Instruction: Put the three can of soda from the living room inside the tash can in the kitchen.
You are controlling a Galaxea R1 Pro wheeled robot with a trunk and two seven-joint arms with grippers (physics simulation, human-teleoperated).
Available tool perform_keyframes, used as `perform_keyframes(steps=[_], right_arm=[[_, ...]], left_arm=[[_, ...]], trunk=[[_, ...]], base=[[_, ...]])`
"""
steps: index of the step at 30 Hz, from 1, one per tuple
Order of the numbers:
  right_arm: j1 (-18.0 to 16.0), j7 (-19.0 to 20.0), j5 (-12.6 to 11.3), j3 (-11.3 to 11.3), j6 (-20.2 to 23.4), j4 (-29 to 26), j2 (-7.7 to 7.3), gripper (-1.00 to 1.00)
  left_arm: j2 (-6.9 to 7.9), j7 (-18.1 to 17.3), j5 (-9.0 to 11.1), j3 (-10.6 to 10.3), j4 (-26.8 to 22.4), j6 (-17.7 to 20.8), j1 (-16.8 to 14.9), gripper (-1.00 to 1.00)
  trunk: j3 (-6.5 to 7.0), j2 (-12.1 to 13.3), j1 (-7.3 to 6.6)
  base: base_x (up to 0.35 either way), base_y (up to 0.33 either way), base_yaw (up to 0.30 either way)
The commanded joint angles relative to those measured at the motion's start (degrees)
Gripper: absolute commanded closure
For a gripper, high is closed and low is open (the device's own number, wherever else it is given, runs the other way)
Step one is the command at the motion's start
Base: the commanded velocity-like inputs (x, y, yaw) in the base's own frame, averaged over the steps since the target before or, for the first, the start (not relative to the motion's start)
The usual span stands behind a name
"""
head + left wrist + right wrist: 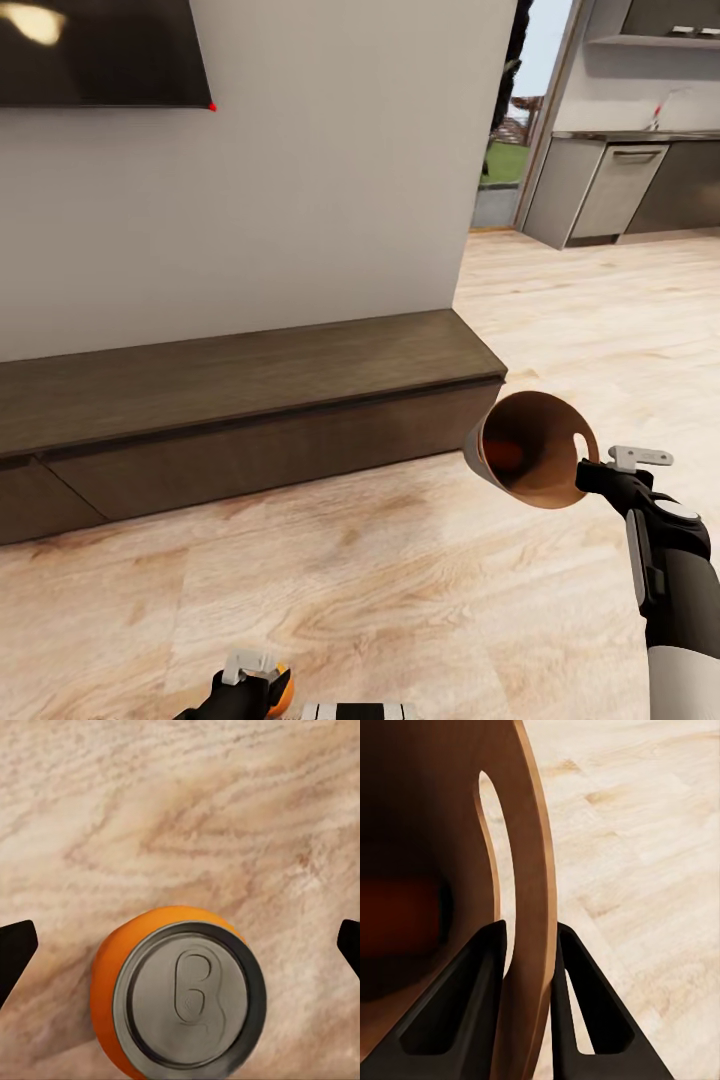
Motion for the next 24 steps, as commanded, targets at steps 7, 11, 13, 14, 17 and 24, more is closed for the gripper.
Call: perform_keyframes(steps=[7,11,13,14,17,24], right_arm=[[0.0,0.4,-0.4,0.0,0.0,-0.1,0.00,1.00],[0.0,0.4,-0.4,0.0,0.0,-0.1,0.00,1.00],[0.0,0.4,-0.4,0.0,0.0,-0.1,0.00,1.00],[0.0,0.4,-0.4,0.0,0.0,-0.1,0.00,1.00],[0.0,0.4,-0.3,0.0,0.0,-0.1,0.00,1.00],[0.0,0.4,-0.3,0.0,0.0,-0.1,0.00,1.00]], left_arm=[[0.00,0.0,-0.1,0.0,0.0,0.0,0.0,-1.00],[0.00,0.0,-0.1,0.0,0.0,0.0,0.0,-1.00],[0.00,0.0,-0.1,0.0,0.0,0.0,0.0,-1.00],[0.00,0.0,-0.1,0.0,0.0,0.0,0.0,-1.00],[0.00,0.0,-0.1,0.0,0.0,0.0,0.0,-1.00],[0.00,0.0,-0.1,0.0,0.0,0.0,0.0,-1.00]], trunk=[[-0.44,0.0,0.04],[-1.32,-0.1,0.15],[-1.77,-0.1,0.20],[-1.99,-0.1,0.23],[-1.99,-0.1,0.23],[-1.99,-0.1,0.23]], base=[[0.000,0.000,0.000],[0.000,0.000,0.000],[0.000,0.000,0.000],[0.000,0.000,0.000],[0.000,0.000,0.000],[0.000,0.000,0.000]])
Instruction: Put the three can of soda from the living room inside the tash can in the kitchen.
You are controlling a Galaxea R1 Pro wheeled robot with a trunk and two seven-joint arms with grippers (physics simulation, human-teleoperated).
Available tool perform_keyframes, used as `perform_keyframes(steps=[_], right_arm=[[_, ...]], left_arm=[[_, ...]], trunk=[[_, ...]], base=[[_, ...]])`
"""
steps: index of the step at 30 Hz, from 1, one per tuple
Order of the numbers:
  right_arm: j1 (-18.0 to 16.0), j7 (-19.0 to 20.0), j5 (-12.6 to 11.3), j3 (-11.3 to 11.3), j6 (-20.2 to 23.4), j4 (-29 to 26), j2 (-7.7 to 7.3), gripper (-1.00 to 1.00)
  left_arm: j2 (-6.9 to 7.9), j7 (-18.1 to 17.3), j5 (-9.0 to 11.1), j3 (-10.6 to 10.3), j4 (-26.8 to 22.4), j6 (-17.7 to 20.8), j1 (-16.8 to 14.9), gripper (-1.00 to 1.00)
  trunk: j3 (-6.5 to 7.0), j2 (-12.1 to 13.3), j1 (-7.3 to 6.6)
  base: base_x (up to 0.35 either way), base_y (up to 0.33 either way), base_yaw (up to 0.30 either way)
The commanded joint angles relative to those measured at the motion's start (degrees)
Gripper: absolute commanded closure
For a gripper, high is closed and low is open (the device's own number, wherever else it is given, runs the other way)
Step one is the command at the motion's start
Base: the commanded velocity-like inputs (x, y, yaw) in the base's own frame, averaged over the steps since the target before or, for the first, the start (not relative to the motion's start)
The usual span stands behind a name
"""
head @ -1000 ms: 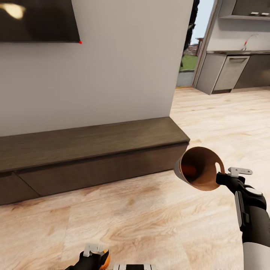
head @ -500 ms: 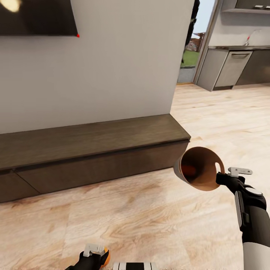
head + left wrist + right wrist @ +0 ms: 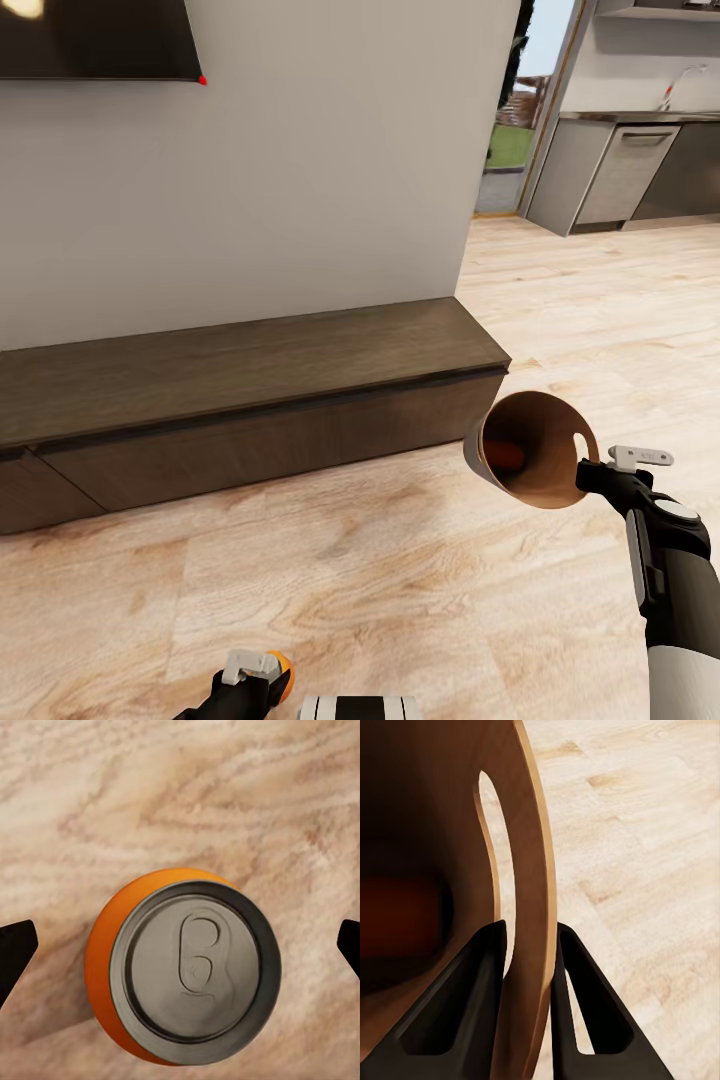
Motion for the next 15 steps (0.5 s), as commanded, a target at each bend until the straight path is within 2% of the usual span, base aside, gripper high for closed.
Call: perform_keyframes(steps=[1,6,15], right_arm=[[0.0,0.4,-0.5,0.0,0.0,-0.1,0.00,1.00],[0.0,0.4,-0.5,0.0,0.0,0.0,0.00,1.00],[0.0,0.4,-0.6,0.0,0.0,-0.1,0.00,1.00]], left_arm=[[0.00,0.0,0.0,0.0,0.0,0.0,0.0,-1.00],[-0.01,0.0,0.0,0.0,0.0,0.0,0.0,-1.00],[0.00,0.0,0.0,0.0,0.0,0.0,0.0,-1.00]], trunk=[[0.01,0.0,-0.01],[-0.66,0.0,0.07],[-0.66,0.0,0.07]], base=[[0.000,0.000,0.000],[0.000,0.000,0.000],[0.000,0.000,0.000]])
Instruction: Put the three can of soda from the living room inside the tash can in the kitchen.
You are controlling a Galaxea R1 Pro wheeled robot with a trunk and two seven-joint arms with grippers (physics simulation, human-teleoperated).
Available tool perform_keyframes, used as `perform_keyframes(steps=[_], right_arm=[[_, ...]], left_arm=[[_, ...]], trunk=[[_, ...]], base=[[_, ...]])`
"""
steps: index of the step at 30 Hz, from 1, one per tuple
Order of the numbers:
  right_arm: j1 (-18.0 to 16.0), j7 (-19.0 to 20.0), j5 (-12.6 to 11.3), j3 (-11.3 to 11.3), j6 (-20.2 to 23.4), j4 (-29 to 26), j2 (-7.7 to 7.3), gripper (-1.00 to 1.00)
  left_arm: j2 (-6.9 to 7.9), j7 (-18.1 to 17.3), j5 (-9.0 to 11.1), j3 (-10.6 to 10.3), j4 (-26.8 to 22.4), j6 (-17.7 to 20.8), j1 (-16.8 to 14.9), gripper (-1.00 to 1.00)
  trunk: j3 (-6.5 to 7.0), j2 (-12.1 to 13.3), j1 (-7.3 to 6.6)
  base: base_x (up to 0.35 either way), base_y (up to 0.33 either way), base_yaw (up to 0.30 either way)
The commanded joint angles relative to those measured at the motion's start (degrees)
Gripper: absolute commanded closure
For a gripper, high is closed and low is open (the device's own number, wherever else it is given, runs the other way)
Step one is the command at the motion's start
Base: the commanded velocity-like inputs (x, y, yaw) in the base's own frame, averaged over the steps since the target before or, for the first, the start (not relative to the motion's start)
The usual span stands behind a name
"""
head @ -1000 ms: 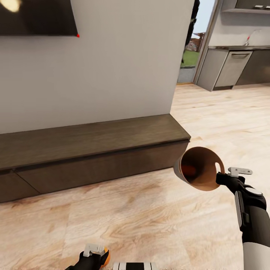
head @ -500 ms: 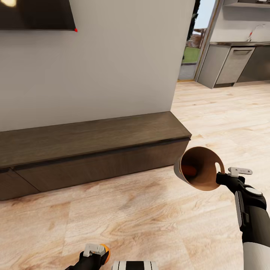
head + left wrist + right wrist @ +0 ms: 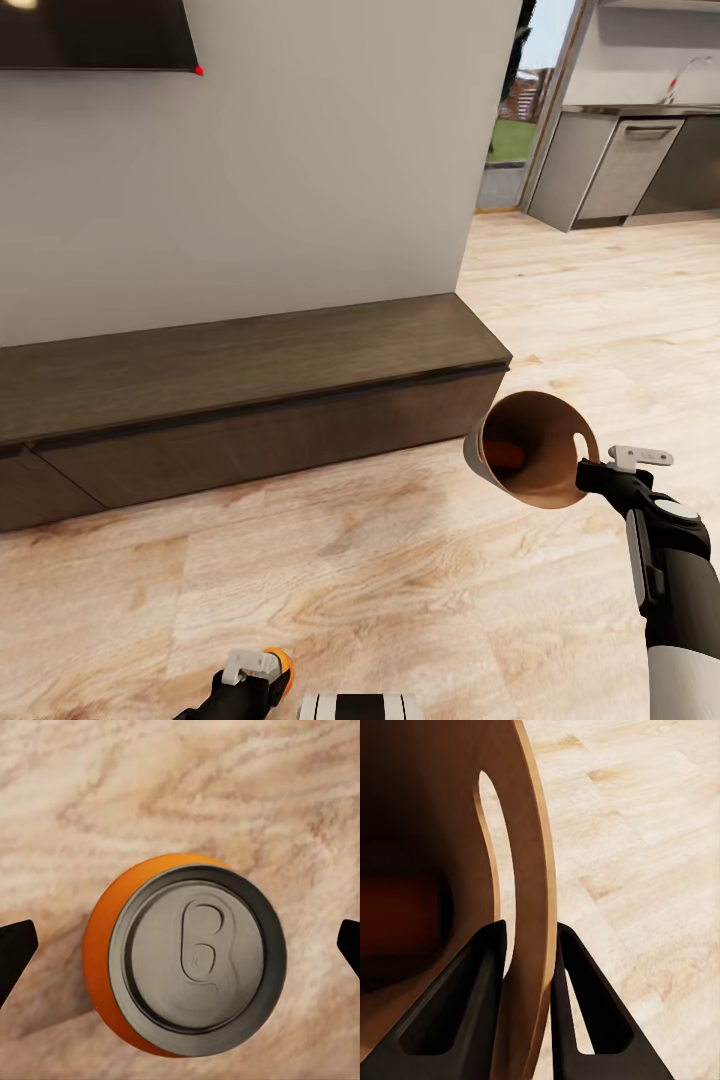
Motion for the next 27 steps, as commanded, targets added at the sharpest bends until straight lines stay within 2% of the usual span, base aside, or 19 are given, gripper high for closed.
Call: perform_keyframes(steps=[1,7,10,25,26,27], right_arm=[[0.0,0.4,-0.5,0.0,0.0,0.0,0.00,1.00],[0.0,0.3,-0.5,0.0,0.0,0.0,0.00,1.00],[0.0,0.3,-0.5,0.0,0.0,0.0,0.00,1.00],[0.0,0.3,-0.6,0.1,0.0,0.0,0.03,1.00],[0.0,0.3,-0.6,0.2,0.0,0.0,0.02,1.00],[0.0,0.3,-0.6,0.3,0.0,0.0,0.02,1.00]], left_arm=[[0.00,0.0,0.0,0.0,0.0,0.0,0.0,-1.00],[-0.01,0.0,-0.1,0.0,0.0,0.0,0.0,-1.00],[-0.01,0.0,0.0,0.0,0.0,0.0,0.0,-1.00],[0.00,0.0,-0.1,-0.1,0.0,-0.4,0.0,-1.00],[0.00,0.0,-0.1,-0.1,0.0,-0.5,0.0,1.00],[0.00,0.0,-0.1,-0.1,0.0,-0.6,0.0,1.00]], trunk=[[0.01,0.0,-0.01],[0.01,0.0,-0.01],[-0.66,0.0,0.07],[-0.66,0.0,0.07],[-0.66,0.0,0.07],[-0.66,0.0,0.07]], base=[[0.000,0.000,0.000],[0.000,0.000,0.000],[0.000,0.000,0.000],[0.000,0.000,0.000],[0.000,0.000,0.000],[0.000,0.000,0.000]])
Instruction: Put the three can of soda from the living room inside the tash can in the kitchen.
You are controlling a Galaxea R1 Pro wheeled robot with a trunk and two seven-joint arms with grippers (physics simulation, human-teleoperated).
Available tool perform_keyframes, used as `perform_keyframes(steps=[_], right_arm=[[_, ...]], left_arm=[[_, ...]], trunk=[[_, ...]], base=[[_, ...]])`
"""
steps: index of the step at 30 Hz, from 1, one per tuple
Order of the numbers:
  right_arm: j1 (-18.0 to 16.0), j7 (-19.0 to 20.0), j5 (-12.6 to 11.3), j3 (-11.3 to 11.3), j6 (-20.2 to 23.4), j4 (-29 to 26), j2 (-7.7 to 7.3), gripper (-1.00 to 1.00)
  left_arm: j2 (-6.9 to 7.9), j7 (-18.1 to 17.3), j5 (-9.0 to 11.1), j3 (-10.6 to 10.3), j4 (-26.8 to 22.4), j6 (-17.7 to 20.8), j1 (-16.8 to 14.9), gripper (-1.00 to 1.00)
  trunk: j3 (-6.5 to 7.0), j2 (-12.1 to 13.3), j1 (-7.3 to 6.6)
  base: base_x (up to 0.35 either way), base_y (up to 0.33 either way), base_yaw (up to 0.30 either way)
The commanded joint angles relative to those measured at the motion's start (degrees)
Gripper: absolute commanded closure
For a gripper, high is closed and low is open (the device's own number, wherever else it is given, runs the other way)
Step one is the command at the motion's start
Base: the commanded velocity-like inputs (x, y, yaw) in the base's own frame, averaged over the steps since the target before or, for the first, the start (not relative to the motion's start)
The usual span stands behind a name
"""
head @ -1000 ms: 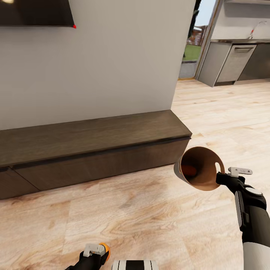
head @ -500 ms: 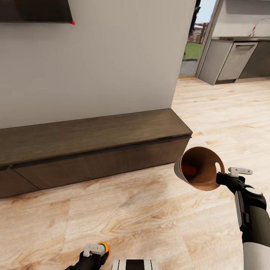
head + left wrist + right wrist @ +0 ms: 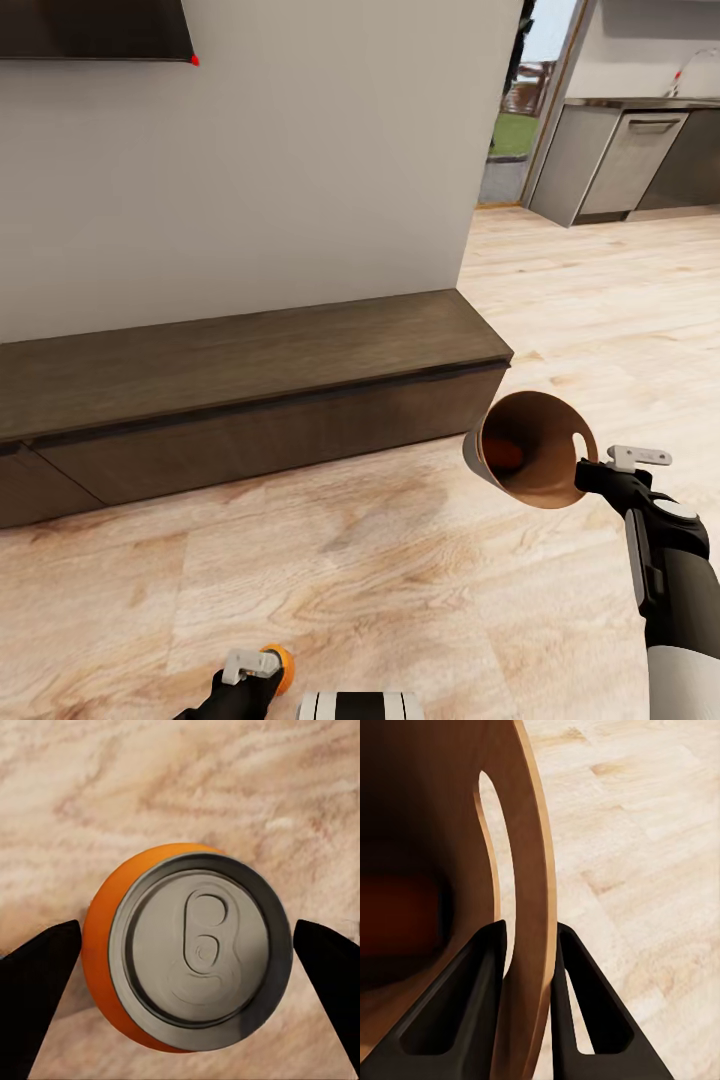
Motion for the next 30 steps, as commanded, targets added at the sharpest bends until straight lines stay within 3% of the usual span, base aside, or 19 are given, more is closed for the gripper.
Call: perform_keyframes(steps=[1,16,30], right_arm=[[0.0,0.4,-0.5,0.1,0.1,-0.1,0.00,1.00],[0.0,0.4,-0.4,0.3,0.1,-0.1,-0.01,1.00],[0.0,0.4,-0.5,0.3,0.1,-0.2,-0.01,1.00]], left_arm=[[0.00,0.0,0.0,0.0,0.0,0.0,0.0,1.00],[0.00,0.0,-0.1,0.0,0.0,-0.2,0.0,1.00],[0.00,0.0,-0.1,0.0,0.0,-0.1,0.0,1.00]], trunk=[[0.01,0.0,-0.01],[0.01,0.0,-0.01],[3.11,0.2,-0.37]], base=[[0.000,0.000,0.000],[0.000,0.000,0.000],[0.000,0.000,0.000]])
